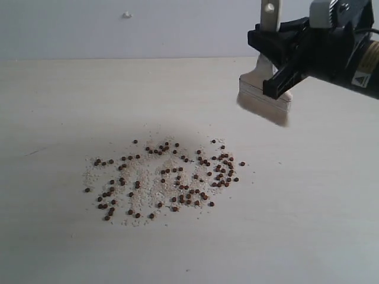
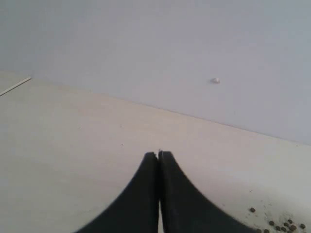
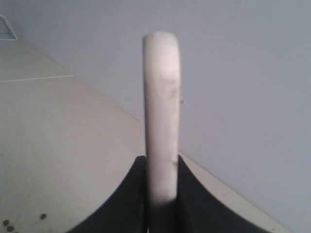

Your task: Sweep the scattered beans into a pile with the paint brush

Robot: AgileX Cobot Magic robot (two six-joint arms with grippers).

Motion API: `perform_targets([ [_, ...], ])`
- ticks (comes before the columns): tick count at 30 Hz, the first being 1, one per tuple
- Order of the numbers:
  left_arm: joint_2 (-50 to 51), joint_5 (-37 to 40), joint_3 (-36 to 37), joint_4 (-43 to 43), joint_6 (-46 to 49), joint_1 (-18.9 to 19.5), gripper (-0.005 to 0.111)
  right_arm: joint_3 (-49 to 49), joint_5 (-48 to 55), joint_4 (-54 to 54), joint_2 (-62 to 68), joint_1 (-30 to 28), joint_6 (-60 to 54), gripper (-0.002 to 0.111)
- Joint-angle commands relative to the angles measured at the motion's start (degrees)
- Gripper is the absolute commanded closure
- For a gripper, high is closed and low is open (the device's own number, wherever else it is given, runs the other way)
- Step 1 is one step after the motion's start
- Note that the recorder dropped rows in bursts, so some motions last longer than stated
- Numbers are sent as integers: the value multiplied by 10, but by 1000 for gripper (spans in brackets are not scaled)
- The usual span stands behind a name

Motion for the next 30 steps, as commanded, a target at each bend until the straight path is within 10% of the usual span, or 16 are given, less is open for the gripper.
perform_targets([
  [1,-4,0,2,-2,-2,-4,107,45,18,265,0,80,-231,108],
  [9,-4,0,2,-2,-2,-4,107,77,-64,658,20,250,-610,108],
  [19,-4,0,2,-2,-2,-4,107,25,-27,655,166,260,-593,108],
  [30,-4,0,2,-2,0,-4,107,14,-6,543,186,260,-336,108],
])
